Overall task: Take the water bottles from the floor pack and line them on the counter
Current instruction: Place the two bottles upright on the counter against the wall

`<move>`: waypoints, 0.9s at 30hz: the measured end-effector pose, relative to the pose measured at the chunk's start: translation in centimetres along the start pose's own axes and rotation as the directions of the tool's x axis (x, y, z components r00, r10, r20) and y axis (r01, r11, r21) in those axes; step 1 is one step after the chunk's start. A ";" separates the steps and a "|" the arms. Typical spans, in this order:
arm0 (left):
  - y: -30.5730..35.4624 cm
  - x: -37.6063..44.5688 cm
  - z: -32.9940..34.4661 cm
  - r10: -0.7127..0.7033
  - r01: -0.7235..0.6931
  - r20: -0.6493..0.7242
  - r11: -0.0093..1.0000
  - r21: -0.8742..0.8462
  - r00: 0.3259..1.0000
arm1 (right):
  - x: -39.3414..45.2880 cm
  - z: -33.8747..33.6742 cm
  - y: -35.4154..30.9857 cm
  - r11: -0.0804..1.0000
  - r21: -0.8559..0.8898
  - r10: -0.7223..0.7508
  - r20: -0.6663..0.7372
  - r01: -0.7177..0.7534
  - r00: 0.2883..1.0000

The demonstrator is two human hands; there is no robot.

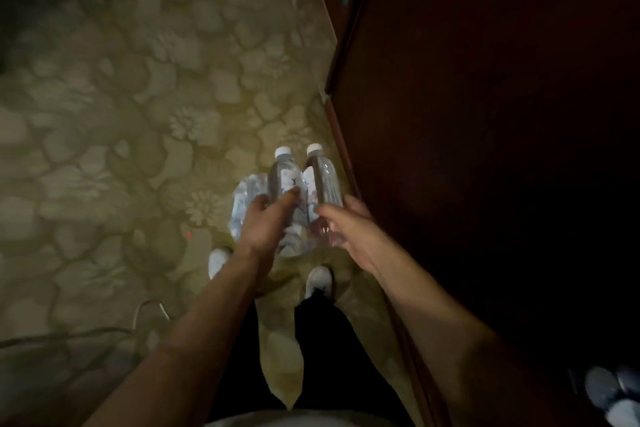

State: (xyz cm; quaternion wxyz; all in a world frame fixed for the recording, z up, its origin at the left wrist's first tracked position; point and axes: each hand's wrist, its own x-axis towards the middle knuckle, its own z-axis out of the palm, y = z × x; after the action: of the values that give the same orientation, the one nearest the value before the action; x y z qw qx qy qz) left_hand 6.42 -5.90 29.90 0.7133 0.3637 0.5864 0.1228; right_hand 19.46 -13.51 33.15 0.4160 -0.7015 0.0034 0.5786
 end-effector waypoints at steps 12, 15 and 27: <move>11.4 -14.8 5.8 0.364 -0.381 0.401 0.924 -0.041 0.841 | -17.3 -2.9 -5.4 0.810 0.267 -0.434 -0.326 0.523 0.840; 12.8 -19.4 6.7 0.412 -0.470 0.525 0.883 -0.026 0.745 | -22.5 -3.7 -4.9 0.731 0.267 -0.501 -0.415 0.628 0.759; 15.3 -38.3 14.5 0.562 -0.729 0.793 0.641 -0.240 0.233 | -42.4 -11.9 -3.7 0.360 -0.169 -0.706 -0.692 0.918 0.149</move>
State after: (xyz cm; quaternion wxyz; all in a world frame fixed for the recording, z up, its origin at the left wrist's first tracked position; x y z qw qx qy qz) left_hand 12.93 -23.59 69.33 0.7430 0.6472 -0.0106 0.1704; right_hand 16.88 -38.27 69.62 0.7280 -0.6680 -0.1465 -0.0477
